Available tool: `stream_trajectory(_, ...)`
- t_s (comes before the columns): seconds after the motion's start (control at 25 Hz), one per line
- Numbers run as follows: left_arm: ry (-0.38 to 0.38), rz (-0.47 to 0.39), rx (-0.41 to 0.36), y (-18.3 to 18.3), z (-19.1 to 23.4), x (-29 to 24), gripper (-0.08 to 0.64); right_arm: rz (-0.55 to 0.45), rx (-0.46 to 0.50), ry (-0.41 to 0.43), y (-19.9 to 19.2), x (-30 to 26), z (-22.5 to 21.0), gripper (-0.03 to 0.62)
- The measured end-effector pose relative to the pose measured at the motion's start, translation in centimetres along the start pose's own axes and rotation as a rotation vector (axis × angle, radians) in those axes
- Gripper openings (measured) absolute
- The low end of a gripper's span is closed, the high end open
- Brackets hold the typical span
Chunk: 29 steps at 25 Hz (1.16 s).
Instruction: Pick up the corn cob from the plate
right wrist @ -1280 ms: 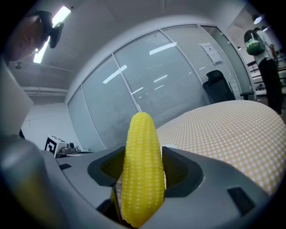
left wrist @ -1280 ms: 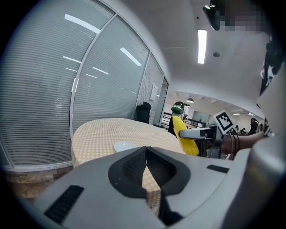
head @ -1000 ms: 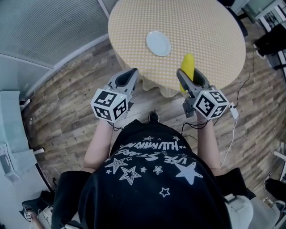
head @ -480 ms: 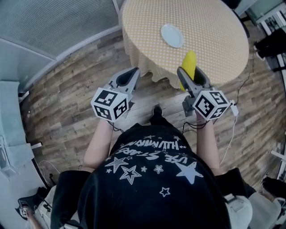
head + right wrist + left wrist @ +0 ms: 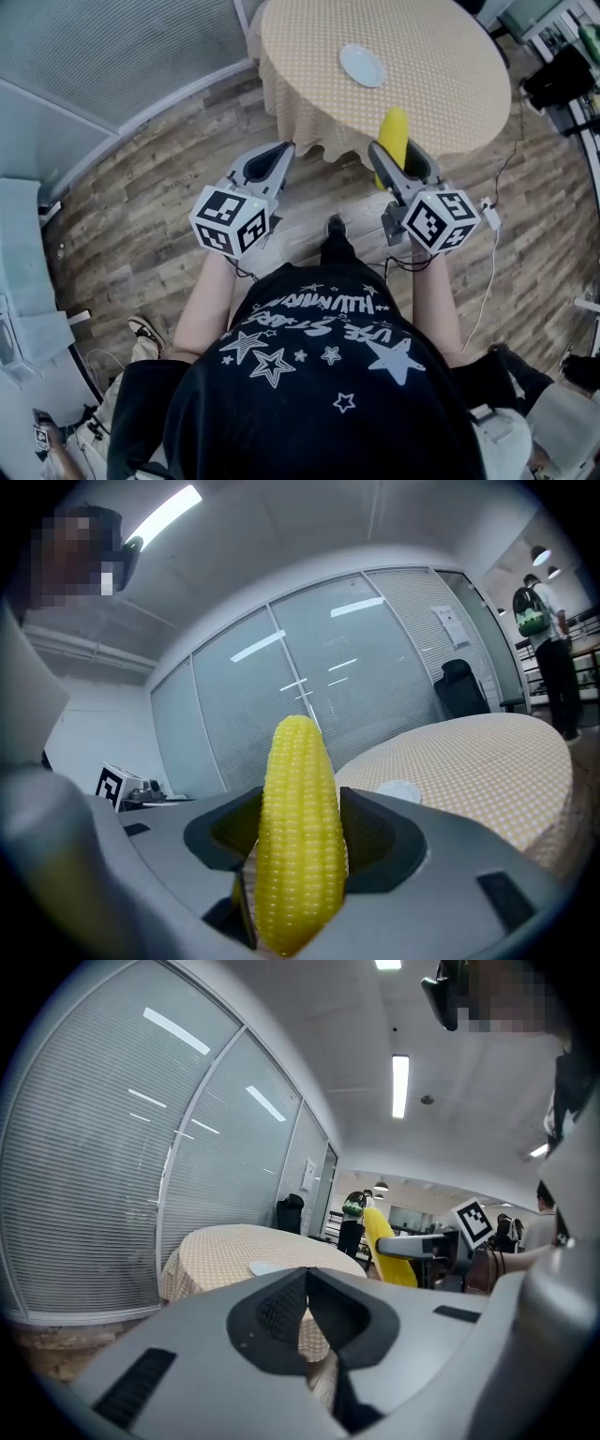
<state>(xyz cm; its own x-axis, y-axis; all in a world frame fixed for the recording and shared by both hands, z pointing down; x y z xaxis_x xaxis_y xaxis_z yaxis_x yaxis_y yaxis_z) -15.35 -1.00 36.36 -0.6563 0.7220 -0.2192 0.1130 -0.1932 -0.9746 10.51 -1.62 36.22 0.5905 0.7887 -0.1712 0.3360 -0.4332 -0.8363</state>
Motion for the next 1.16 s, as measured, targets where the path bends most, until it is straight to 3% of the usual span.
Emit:
stream_trajectory(0.48, -0.075, -0.022, -0.014, -1.4, -3.8, 6.3, 0.008, 0.003, 0.07, -0.038, -4.6, 6.0, 6.4, 0.259)
stream_trajectory(1.16, -0.103, -0.028, -0.022, -2.6, -5.8, 10.5, 0.008, -0.011, 0.04, -0.083, -8.0, 9.6, 9.7, 0.259)
Point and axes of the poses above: the fingertips, and each gripper's own axes: x backward along the fingers, z to its left, y out of its top, the point moved 8 cm from there along x, backward along the fingers, and after that the axes turned 10 degrees about -x, right-handed, at the moved point
